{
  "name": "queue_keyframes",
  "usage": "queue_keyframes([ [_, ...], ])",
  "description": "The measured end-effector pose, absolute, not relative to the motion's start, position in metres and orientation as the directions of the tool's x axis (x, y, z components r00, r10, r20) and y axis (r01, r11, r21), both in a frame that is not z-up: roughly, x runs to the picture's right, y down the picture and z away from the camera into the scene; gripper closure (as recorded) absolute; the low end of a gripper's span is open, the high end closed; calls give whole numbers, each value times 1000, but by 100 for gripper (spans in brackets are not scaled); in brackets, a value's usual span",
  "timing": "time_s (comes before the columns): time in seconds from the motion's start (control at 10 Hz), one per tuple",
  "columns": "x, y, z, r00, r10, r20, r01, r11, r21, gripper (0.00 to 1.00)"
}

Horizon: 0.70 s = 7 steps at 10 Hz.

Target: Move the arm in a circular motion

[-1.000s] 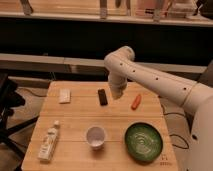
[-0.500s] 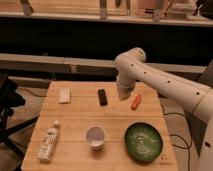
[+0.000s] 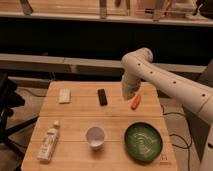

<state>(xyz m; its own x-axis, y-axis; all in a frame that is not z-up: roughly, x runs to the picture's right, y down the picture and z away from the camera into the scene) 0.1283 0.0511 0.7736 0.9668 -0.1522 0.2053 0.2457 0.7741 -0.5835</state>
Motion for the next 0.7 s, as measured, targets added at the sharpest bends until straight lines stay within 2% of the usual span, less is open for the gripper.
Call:
queue_keyframes([
  [0.7, 141, 64, 770, 973, -117, 197, 215, 764, -609, 100],
])
